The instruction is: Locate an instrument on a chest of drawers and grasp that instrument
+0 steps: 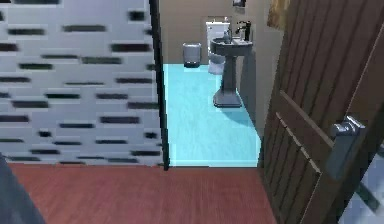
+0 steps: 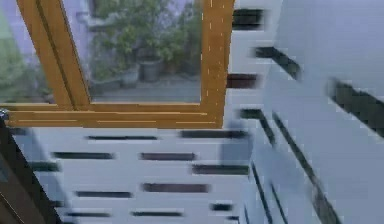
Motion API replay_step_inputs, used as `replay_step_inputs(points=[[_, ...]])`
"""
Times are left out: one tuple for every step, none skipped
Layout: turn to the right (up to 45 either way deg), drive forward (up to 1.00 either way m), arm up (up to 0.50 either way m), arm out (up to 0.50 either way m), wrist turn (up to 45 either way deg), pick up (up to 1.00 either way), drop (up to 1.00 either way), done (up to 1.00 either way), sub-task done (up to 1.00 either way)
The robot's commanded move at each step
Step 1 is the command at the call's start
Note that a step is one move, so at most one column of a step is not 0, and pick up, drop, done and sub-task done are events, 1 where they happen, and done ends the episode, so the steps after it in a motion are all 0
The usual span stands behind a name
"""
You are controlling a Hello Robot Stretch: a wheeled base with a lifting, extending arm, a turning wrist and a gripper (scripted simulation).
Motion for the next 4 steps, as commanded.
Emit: replay_step_inputs(points=[[0.0, 0.1, 0.0, 0.0, 0.0, 0.0, 0.0, 0.0, 0.0], [-21.0, 0.0, 0.0, 0.0, 0.0, 0.0, 0.0, 0.0, 0.0], [0.0, 0.35, 0.0, 0.0, 0.0, 0.0, 0.0, 0.0, 0.0], [-3.0, 0.0, 0.0, 0.0, 0.0, 0.0, 0.0, 0.0, 0.0]])
